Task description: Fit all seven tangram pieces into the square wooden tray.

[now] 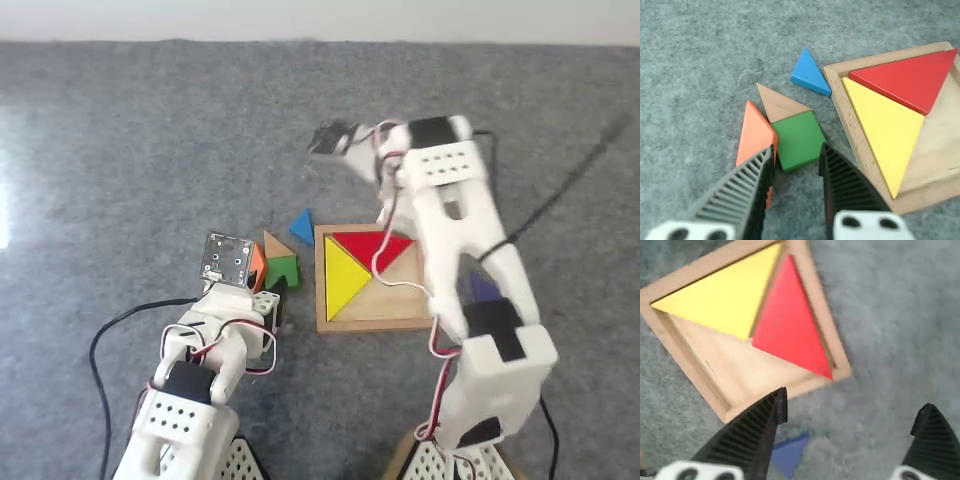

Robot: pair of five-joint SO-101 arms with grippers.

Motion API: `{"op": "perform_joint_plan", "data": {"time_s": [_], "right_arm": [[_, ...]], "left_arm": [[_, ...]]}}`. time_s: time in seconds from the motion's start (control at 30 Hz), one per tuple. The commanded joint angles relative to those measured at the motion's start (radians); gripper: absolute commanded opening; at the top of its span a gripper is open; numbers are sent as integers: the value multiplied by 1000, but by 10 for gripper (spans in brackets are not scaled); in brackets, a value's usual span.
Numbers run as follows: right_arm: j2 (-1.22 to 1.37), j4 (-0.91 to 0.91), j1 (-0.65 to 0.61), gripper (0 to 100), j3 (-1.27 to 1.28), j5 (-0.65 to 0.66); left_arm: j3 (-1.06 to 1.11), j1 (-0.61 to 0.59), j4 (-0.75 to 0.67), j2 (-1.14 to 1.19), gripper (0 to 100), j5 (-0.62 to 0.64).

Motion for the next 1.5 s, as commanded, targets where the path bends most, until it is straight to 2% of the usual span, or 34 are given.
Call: {"op": "perform_joint_plan", "data": {"time_s": [0.0, 0.2, 0.3, 0.63, 1.13, 1.47], "right_arm": [[-111, 30, 61, 387, -69, -103], [-174, 82, 73, 387, -38, -419], [-185, 8, 51, 387, 94, -493], [-358, -714, 39, 273, 784, -660], [-348, -805, 33, 274, 833, -677], [-191, -855, 33, 274, 790, -667]], "left_arm": [[-12, 0, 2, -14, 145, 6], [-12, 0, 2, -14, 145, 6], [-12, 0, 2, -14, 145, 8], [-12, 0, 2, -14, 145, 8], [-12, 0, 2, -14, 145, 6], [-12, 0, 2, -14, 145, 6]]}}
